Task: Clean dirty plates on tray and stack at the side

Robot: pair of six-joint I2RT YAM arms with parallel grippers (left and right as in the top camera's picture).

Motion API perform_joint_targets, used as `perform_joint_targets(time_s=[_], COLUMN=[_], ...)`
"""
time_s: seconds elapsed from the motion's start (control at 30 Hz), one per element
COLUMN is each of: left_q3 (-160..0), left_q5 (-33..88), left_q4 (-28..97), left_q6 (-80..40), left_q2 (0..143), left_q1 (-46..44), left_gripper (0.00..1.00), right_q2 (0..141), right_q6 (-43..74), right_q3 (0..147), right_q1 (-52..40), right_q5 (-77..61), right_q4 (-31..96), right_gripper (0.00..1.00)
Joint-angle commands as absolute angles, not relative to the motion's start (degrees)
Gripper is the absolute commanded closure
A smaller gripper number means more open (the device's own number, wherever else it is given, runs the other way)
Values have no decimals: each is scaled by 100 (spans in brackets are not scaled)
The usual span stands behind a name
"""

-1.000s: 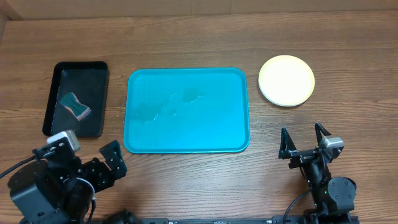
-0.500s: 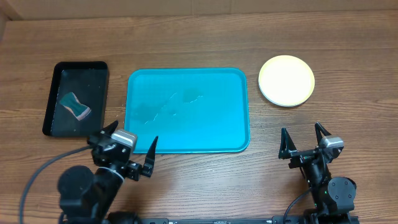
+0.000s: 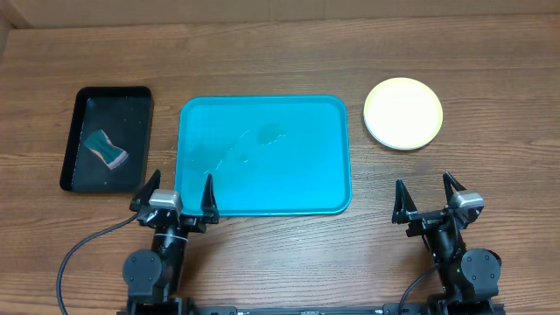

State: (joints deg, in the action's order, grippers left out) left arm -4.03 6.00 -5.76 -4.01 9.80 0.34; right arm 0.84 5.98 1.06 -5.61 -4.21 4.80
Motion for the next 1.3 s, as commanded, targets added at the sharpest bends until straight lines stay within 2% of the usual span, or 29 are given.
perform_joint_targets(time_s=[0.0,0.33,1.27], left_q3=[-78,-25,-25], left_q5=[226,-23,-19], left_q4=[-642,460,445], left_q6=[-628,-644,-602], left_q2=[565,14,25], left_q1=[-1,-1,-3], left_gripper=[0,1,0], right_q2=[19,19,19], right_q6=[593,593,593], right_q3=[47,47,47], right_q1=[-517,-517,-517], right_q5=[-368,-368,-368], right_q4=[462,462,462], right_gripper=[0,0,0])
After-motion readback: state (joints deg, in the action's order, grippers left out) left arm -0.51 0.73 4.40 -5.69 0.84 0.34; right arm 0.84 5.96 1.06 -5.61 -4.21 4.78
